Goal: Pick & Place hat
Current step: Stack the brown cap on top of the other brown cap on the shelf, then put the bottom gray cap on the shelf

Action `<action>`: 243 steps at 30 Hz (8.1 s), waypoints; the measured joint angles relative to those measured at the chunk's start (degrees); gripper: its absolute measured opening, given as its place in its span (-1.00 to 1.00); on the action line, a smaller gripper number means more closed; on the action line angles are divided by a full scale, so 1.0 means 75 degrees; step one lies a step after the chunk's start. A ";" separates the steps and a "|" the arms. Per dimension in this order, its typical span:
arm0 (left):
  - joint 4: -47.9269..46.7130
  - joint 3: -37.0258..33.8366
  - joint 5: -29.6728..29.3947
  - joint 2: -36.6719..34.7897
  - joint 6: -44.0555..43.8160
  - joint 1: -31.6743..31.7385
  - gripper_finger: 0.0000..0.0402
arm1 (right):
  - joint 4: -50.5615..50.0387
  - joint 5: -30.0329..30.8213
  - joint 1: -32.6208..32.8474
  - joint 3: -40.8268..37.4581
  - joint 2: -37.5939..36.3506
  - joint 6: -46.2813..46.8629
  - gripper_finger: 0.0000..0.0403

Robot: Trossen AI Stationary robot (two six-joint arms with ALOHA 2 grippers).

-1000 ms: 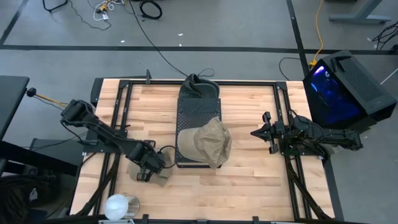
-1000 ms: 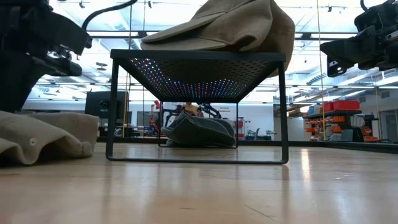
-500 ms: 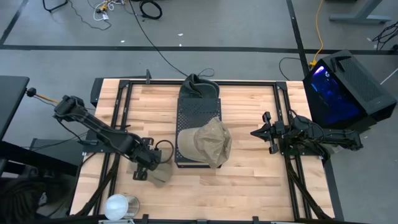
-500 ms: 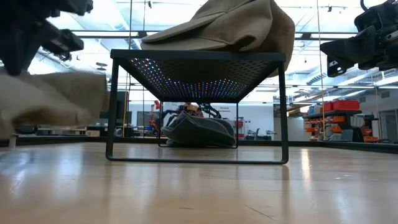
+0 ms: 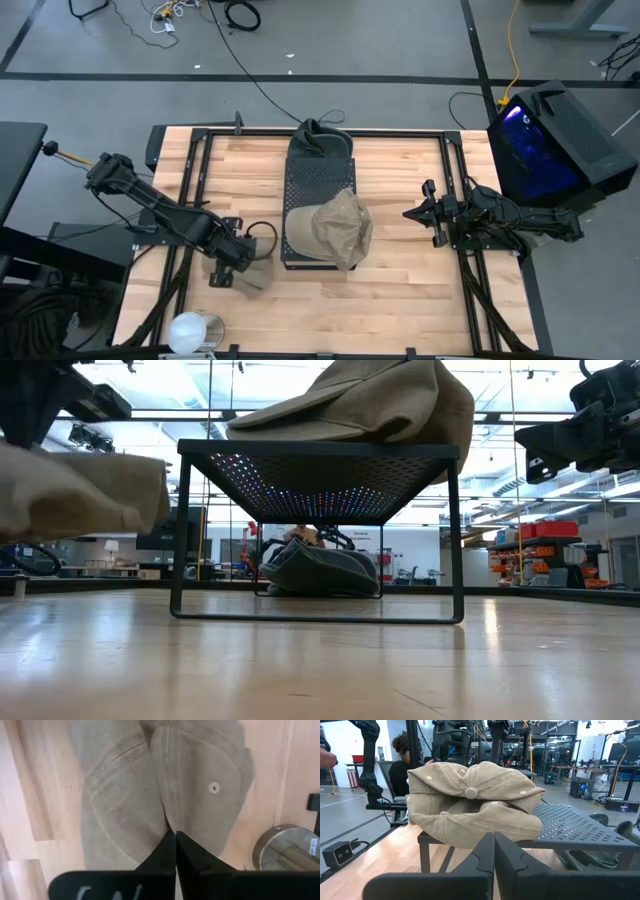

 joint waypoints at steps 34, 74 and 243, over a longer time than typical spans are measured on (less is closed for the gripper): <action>-0.1917 0.4021 -0.1360 0.0003 0.0845 0.0850 -1.00 | 0.0000 -0.0003 -0.0002 0.0000 0.0000 -0.0001 -0.96; 0.2986 0.4338 -0.0784 0.0511 0.2751 0.2965 -1.00 | -0.0003 -0.0002 0.0000 0.0000 0.0000 0.0001 -0.96; 0.5074 -0.0407 -0.1008 -0.2704 0.3602 0.4491 0.00 | 0.0023 -0.0002 0.0000 0.0000 0.0000 0.0001 -0.96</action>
